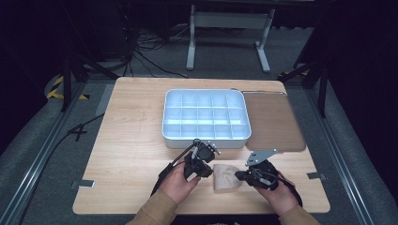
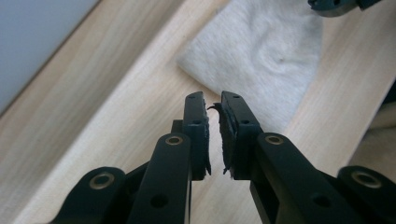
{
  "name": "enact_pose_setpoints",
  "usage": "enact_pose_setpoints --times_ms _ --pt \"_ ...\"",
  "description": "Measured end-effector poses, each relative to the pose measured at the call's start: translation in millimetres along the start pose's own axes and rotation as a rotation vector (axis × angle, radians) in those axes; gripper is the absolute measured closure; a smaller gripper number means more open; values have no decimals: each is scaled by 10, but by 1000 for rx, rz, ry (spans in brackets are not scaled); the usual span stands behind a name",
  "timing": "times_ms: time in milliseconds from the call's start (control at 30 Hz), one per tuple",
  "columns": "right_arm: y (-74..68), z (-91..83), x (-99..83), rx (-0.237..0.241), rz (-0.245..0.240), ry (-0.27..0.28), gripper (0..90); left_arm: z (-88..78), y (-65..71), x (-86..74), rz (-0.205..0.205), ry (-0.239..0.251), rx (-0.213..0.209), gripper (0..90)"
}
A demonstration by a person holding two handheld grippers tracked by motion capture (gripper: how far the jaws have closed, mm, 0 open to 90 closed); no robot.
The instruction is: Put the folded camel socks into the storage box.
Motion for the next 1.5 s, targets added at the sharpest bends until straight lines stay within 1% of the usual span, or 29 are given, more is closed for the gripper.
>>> enact_pose_setpoints --times_ms 33,67,200,233,267,300,333,367,433,500,533,567,633,700,800,933,1100,1167,1300,1367,1433,1500 --pt "-3 5 1 7 -1 -5 884 -11 -5 -14 33 4 -9 793" --pt "-8 17 1 7 -5 -10 884 -17 1 -27 50 12 -8 779" --pt "-32 62 3 28 1 -16 888 -26 15 -47 57 -5 -3 778" --pt "-37 72 4 32 4 -15 889 -19 10 -53 56 -15 -4 779" --pt "-37 72 4 32 4 -15 889 -19 10 -53 56 -15 -4 781" --pt "-41 85 6 40 8 -15 889 -3 5 -64 48 -21 -2 781" --pt "-43 99 6 38 9 -16 889 12 -7 -72 46 -35 -1 785" --pt "-36 115 6 44 13 -18 889 37 -20 -81 31 -48 -3 787" --pt "-14 166 -3 62 37 -26 889 70 -39 -85 23 -67 -9 799" --pt "-3 208 -10 77 47 -30 889 103 -40 -90 17 -75 -9 805" --pt "-3 224 -11 76 50 -35 889 119 -42 -89 17 -75 -10 806" --pt "-2 260 -14 73 45 -50 889 129 -44 -87 15 -79 -11 807" --pt "0 273 -18 78 45 -52 890 144 -49 -83 14 -83 -15 807" --pt "8 286 -24 84 42 -49 890 169 -56 -77 12 -81 -23 813" --pt "1 288 -31 75 26 -46 891 223 -60 -64 10 -91 -28 821" --pt "-1 290 -31 76 20 -45 892 278 -43 -37 18 -82 -31 837" --pt "2 283 -43 78 22 -43 892 340 -34 -6 28 -94 -27 842" --pt "1 283 -44 77 21 -41 892 348 -31 1 30 -91 -27 847" --pt "-2 284 -49 76 22 -36 892 362 -31 22 51 -82 -26 847" --pt "-3 284 -49 76 22 -36 892 365 -23 25 50 -84 -26 847" --pt "-8 282 -50 73 23 -35 892 372 -12 37 71 -74 -26 847" --pt "-11 281 -51 72 22 -35 892 358 6 47 76 -62 -25 848"
Point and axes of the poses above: each handheld gripper's, and its own axes: z roughly forward along the jaws, x roughly out of its top, y roughly to its right, the point moved 1 cm from there along z, roughly forward along the jaws, and after that the axes turned 9 degrees about -x, right-handed, at the moved point
